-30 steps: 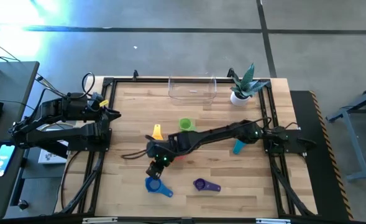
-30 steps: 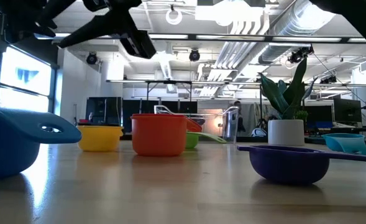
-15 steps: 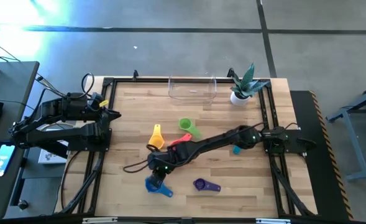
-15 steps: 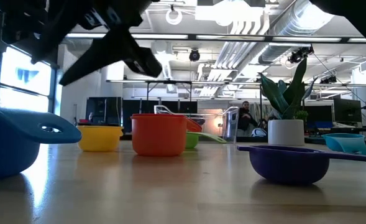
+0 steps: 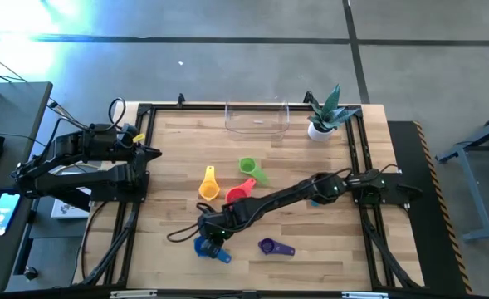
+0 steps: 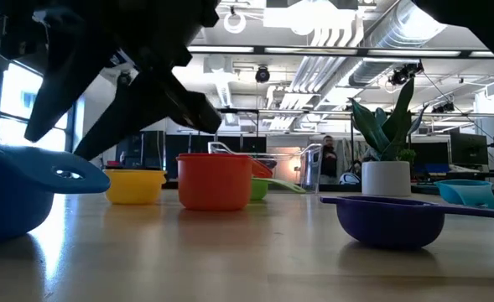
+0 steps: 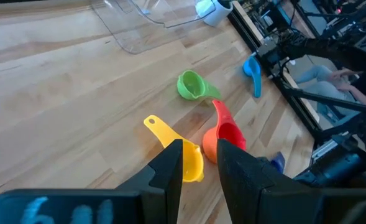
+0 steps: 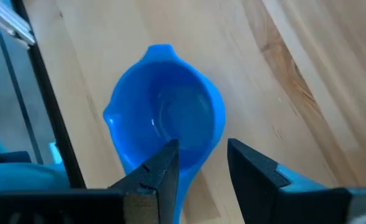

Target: Nest measuring cups in basket

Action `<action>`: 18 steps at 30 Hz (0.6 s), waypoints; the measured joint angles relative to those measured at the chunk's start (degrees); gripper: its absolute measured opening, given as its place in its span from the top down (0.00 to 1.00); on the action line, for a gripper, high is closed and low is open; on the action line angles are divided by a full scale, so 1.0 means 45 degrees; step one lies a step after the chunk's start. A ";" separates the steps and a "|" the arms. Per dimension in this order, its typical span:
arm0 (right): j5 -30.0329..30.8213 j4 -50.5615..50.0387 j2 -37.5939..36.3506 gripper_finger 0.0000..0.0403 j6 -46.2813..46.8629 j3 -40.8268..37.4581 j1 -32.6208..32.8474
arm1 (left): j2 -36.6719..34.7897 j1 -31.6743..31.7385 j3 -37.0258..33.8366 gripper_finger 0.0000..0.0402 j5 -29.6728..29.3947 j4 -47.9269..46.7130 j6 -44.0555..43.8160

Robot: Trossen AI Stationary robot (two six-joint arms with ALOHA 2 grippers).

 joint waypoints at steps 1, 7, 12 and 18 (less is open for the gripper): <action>-0.0006 0.0045 0.0074 0.69 0.0051 0.0002 0.0000 | 0.0000 0.0000 0.0000 0.78 0.0000 -0.0002 0.0000; -0.0146 0.0036 0.0312 0.79 0.0072 0.0004 0.0000 | 0.0005 0.0000 0.0000 0.78 0.0000 -0.0002 0.0000; -0.0446 0.0030 0.0312 0.93 0.0066 0.0004 -0.0062 | 0.0000 0.0005 0.0000 0.78 0.0000 -0.0002 0.0005; -0.1260 -0.0018 0.0293 0.98 -0.0264 0.0038 -0.0452 | 0.0001 0.0005 0.0000 0.78 0.0000 -0.0001 0.0125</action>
